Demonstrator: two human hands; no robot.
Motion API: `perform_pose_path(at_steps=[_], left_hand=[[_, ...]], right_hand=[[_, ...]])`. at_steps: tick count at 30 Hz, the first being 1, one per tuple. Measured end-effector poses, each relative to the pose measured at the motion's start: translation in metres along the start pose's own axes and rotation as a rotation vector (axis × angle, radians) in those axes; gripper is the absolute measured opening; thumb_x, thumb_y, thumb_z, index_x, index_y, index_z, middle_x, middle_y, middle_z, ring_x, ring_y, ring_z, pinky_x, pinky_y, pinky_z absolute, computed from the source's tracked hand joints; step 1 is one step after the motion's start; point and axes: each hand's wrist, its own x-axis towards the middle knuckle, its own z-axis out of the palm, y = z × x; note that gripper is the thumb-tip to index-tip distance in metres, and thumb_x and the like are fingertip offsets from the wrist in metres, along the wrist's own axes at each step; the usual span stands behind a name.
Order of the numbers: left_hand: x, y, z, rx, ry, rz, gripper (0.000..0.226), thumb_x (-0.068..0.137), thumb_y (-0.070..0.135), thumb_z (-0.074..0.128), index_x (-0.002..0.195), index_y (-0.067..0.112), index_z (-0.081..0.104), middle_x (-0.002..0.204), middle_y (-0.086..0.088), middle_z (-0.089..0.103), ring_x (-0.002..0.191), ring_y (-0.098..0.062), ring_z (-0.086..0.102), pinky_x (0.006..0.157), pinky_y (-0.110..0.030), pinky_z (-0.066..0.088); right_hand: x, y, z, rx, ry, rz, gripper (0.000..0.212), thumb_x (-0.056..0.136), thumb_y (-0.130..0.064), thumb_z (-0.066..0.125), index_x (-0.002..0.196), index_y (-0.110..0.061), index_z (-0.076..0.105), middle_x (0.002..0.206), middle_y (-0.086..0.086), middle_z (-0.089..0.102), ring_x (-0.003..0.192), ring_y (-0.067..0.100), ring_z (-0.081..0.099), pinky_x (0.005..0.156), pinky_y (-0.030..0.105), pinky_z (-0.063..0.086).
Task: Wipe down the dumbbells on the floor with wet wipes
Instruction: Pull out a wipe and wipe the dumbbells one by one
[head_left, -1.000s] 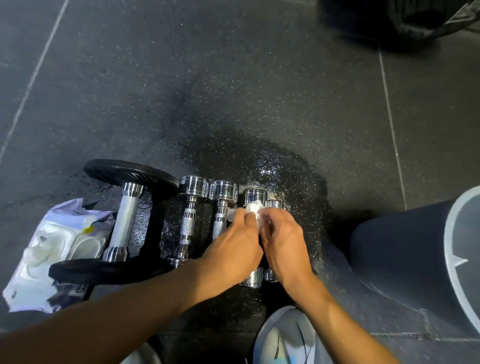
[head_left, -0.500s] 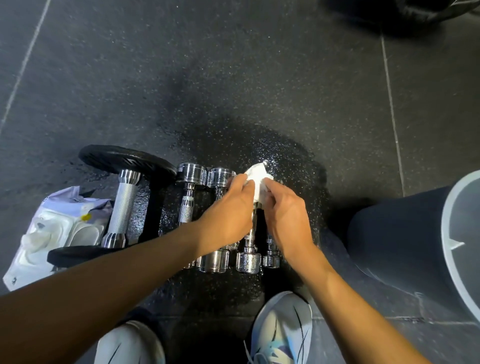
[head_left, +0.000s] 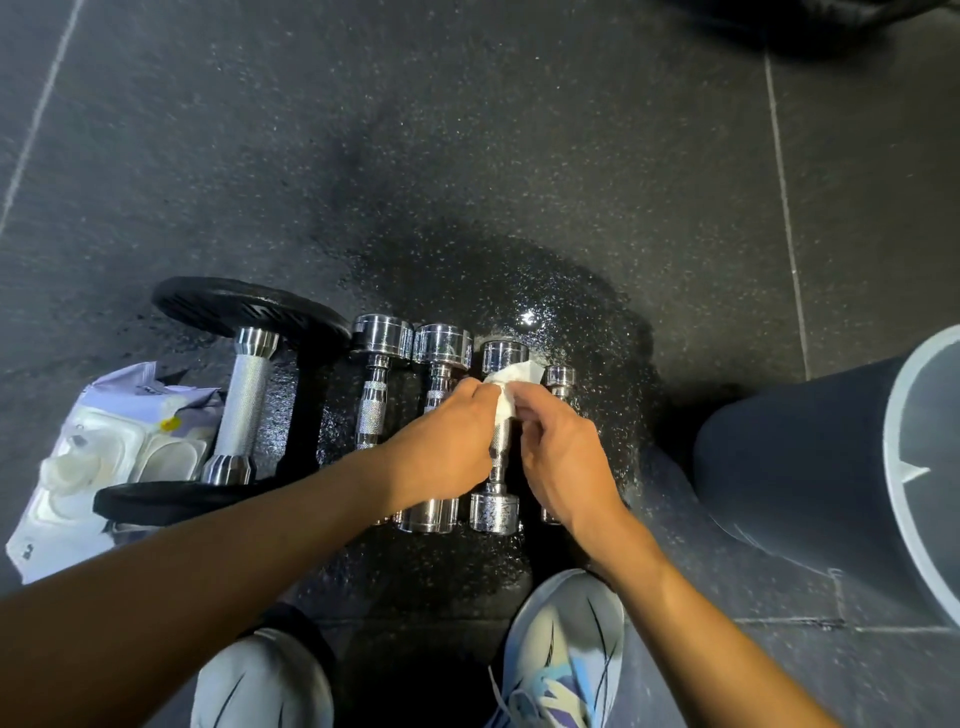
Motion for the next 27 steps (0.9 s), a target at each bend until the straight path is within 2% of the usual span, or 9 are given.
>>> perform_pose_path(at_steps=[2, 4, 7, 13, 17, 19, 23, 25, 27], left_hand=[[0.000, 0.001, -0.003, 0.026, -0.026, -0.012, 0.049, 0.092, -0.003, 0.050, 0.138, 0.009, 0.040, 0.118, -0.005, 0.043, 0.093, -0.019, 0.054, 0.071, -0.028, 0.043], [-0.003, -0.001, -0.005, 0.061, -0.066, -0.006, 0.043, 0.090, -0.004, 0.050, 0.131, 0.010, 0.045, 0.117, -0.005, 0.048, 0.096, -0.019, 0.053, 0.074, -0.031, 0.047], [-0.009, -0.005, -0.006, 0.106, -0.143, -0.005, 0.043, 0.089, -0.004, 0.052, 0.130, 0.009, 0.051, 0.124, -0.007, 0.054, 0.110, -0.021, 0.055, 0.088, -0.035, 0.053], [-0.017, -0.005, 0.002, 0.218, -0.243, 0.043, 0.046, 0.086, -0.006, 0.048, 0.129, 0.007, 0.058, 0.123, -0.011, 0.060, 0.104, -0.023, 0.061, 0.087, -0.040, 0.057], [-0.016, -0.008, 0.001, 0.234, -0.247, 0.068, 0.044, 0.085, -0.005, 0.047, 0.125, 0.009, 0.062, 0.119, -0.010, 0.063, 0.102, -0.024, 0.064, 0.085, -0.042, 0.058], [-0.016, -0.007, 0.001, 0.225, -0.241, 0.081, 0.044, 0.087, -0.003, 0.047, 0.126, 0.011, 0.063, 0.120, -0.008, 0.063, 0.104, -0.023, 0.063, 0.088, -0.042, 0.057], [-0.019, -0.003, 0.002, 0.213, -0.218, 0.099, 0.043, 0.090, 0.001, 0.048, 0.128, 0.016, 0.063, 0.126, -0.002, 0.062, 0.110, -0.021, 0.061, 0.095, -0.039, 0.053], [-0.019, -0.005, 0.001, 0.203, -0.198, 0.111, 0.041, 0.091, 0.002, 0.048, 0.126, 0.019, 0.064, 0.126, 0.001, 0.062, 0.111, -0.019, 0.061, 0.094, -0.036, 0.052], [-0.018, -0.008, 0.001, 0.173, -0.184, 0.122, 0.037, 0.093, 0.006, 0.049, 0.120, 0.021, 0.067, 0.123, 0.001, 0.064, 0.109, -0.018, 0.062, 0.093, -0.035, 0.053]], right_hand=[[-0.003, 0.004, -0.003, -0.047, -0.011, -0.049, 0.049, 0.089, 0.009, 0.043, 0.124, -0.016, 0.067, 0.101, 0.000, 0.073, 0.088, 0.014, 0.069, 0.082, 0.029, 0.056], [-0.008, 0.007, -0.004, -0.086, -0.033, -0.059, 0.048, 0.090, 0.014, 0.046, 0.120, -0.016, 0.067, 0.096, -0.002, 0.073, 0.083, 0.012, 0.070, 0.079, 0.025, 0.057], [-0.017, 0.009, -0.005, -0.110, -0.054, -0.050, 0.041, 0.090, 0.014, 0.049, 0.112, -0.015, 0.067, 0.090, 0.000, 0.074, 0.076, 0.014, 0.070, 0.072, 0.027, 0.056], [-0.039, 0.006, -0.001, -0.140, -0.148, -0.036, 0.033, 0.090, 0.011, 0.052, 0.100, -0.016, 0.068, 0.084, 0.001, 0.074, 0.071, 0.018, 0.069, 0.070, 0.033, 0.055], [-0.046, 0.003, -0.002, -0.115, -0.145, -0.006, 0.029, 0.095, 0.006, 0.055, 0.104, -0.015, 0.072, 0.097, -0.002, 0.074, 0.080, 0.008, 0.067, 0.075, 0.004, 0.046], [-0.049, 0.003, -0.003, -0.123, -0.160, 0.000, 0.028, 0.094, 0.004, 0.058, 0.104, -0.017, 0.073, 0.101, -0.005, 0.073, 0.082, 0.002, 0.064, 0.076, -0.003, 0.039], [-0.050, 0.002, -0.008, -0.134, -0.173, -0.012, 0.024, 0.092, 0.000, 0.061, 0.102, -0.018, 0.073, 0.098, -0.007, 0.072, 0.082, 0.002, 0.062, 0.077, -0.001, 0.040], [-0.049, 0.001, -0.011, -0.140, -0.195, -0.015, 0.021, 0.093, -0.005, 0.062, 0.102, -0.020, 0.074, 0.099, -0.009, 0.072, 0.089, 0.005, 0.062, 0.086, 0.010, 0.046], [-0.047, 0.000, -0.012, -0.211, -0.146, -0.033, 0.020, 0.092, -0.009, 0.065, 0.101, -0.024, 0.074, 0.099, -0.015, 0.073, 0.096, 0.007, 0.059, 0.093, 0.023, 0.045]])
